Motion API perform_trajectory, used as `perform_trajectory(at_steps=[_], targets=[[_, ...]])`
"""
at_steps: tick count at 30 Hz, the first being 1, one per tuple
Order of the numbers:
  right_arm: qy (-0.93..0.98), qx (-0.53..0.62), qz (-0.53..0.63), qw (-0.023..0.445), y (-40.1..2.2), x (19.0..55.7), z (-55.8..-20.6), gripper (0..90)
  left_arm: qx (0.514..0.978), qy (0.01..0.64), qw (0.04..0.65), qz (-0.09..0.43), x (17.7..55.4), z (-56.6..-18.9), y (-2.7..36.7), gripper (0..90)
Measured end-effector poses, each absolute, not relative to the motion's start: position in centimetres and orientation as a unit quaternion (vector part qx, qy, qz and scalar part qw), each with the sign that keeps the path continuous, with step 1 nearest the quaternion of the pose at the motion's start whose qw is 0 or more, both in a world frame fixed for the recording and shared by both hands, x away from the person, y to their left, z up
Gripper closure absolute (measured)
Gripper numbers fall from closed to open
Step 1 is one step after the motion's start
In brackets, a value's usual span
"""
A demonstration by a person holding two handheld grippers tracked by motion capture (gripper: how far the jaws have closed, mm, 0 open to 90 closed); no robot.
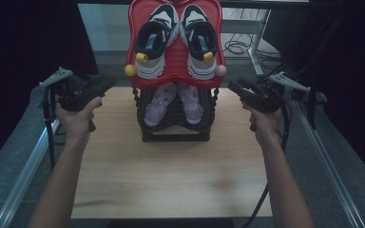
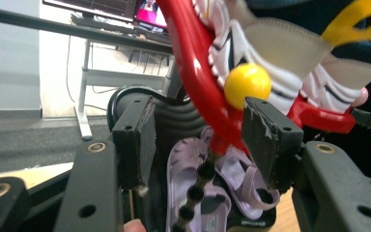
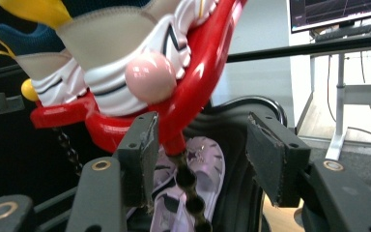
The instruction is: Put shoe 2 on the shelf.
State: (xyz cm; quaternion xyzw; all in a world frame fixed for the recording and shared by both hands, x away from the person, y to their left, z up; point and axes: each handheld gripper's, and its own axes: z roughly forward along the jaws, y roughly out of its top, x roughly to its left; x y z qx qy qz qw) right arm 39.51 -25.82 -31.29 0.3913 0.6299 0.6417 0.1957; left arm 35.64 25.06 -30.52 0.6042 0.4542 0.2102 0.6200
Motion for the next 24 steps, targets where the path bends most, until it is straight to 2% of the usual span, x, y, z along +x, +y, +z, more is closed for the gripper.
perform_trajectory(at_steps=[10, 24], targets=[[0.639, 0.404, 0.63, 0.179, -26.3, 38.8, -34.0, 45.9, 0.613, 0.462, 0.611, 0.194, 34.7, -34.2, 25.3, 46.4], [0.652, 0.414, 0.618, 0.147, -26.4, 37.9, -39.6, 46.0, 0.646, 0.487, 0.561, 0.176, 33.3, -41.0, 26.0, 45.5]])
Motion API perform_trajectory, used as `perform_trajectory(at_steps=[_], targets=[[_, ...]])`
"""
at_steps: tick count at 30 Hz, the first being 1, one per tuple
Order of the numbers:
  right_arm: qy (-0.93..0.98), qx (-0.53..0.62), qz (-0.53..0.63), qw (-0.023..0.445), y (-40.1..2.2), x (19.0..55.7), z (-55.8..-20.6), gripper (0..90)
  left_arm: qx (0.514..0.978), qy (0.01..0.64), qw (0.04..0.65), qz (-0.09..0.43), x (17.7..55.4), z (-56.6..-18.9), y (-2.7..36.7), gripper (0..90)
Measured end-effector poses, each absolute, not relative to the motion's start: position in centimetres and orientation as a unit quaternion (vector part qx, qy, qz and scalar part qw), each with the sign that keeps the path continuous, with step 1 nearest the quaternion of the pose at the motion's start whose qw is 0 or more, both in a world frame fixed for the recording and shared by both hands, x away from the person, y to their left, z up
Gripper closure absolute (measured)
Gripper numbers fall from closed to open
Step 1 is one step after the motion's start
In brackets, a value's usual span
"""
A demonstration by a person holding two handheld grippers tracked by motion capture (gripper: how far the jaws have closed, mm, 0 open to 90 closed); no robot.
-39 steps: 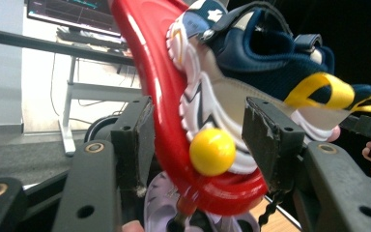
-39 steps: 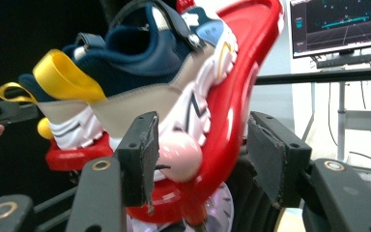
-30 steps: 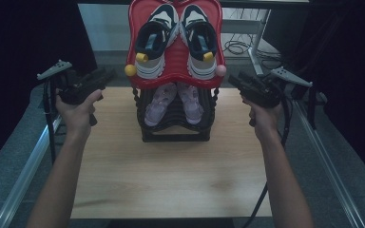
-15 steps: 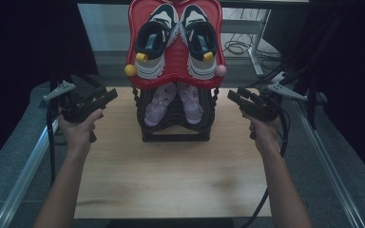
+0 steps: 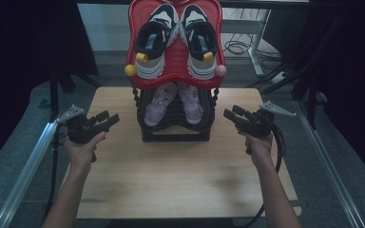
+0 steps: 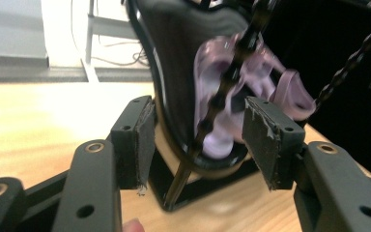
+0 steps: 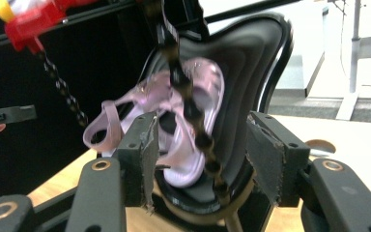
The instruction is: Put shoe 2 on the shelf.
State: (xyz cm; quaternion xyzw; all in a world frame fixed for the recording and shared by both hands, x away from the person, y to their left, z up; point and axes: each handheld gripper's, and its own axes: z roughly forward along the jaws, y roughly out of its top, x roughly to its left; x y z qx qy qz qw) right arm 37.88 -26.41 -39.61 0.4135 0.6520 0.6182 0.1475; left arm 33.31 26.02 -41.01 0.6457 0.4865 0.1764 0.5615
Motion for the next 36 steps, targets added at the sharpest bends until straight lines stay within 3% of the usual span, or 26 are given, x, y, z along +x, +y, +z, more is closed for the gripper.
perform_trajectory(at_steps=[20, 25, 36], targets=[[0.681, 0.435, 0.572, 0.139, -25.2, 35.6, -48.0, 42.9, 0.66, 0.515, 0.528, 0.143, 31.1, -48.0, 25.5, 44.5], [0.689, 0.438, 0.559, 0.144, -24.9, 35.2, -49.2, 42.5, 0.671, 0.519, 0.516, 0.124, 31.0, -49.3, 25.5, 44.2], [0.687, 0.448, 0.55, 0.158, -24.5, 34.9, -50.3, 38.8, 0.668, 0.525, 0.51, 0.137, 30.7, -50.0, 25.7, 44.5]])
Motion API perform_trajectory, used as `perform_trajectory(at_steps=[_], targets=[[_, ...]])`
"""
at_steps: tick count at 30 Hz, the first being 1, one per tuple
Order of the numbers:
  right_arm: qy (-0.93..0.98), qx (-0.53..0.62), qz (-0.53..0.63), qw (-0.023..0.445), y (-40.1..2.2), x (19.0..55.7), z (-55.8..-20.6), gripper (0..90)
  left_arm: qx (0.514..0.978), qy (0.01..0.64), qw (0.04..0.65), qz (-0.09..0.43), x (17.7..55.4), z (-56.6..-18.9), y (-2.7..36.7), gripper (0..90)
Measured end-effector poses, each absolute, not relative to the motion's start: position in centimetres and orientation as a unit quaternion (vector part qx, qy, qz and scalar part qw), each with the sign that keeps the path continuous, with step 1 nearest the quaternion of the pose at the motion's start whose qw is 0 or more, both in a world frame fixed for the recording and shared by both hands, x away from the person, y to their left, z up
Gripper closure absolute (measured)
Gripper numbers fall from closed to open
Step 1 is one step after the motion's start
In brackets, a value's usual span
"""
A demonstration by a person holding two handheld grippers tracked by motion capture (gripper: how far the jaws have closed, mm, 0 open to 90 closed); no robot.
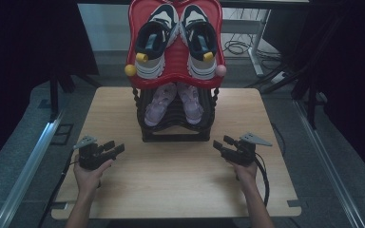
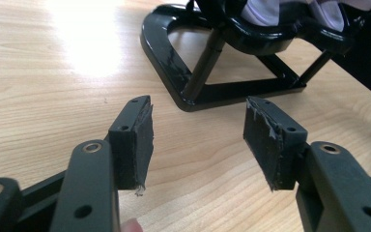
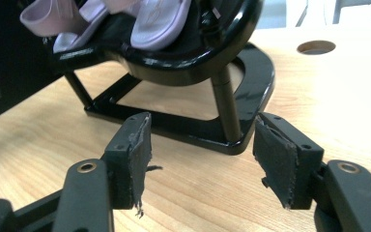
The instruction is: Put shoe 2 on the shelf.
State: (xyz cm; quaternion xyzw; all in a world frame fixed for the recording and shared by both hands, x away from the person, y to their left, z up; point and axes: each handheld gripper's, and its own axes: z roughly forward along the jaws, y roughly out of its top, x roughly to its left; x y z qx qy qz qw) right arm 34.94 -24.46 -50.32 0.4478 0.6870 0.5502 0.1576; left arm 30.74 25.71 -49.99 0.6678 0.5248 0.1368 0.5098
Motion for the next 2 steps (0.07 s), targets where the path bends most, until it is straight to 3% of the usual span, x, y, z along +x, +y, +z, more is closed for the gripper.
perform_trajectory(at_steps=[2], targets=[[0.681, 0.45, 0.556, 0.158, -24.7, 34.72, -50.3, 38.7, 0.668, 0.524, 0.509, 0.142, 30.59, -49.99, 25.72, 44.6]])
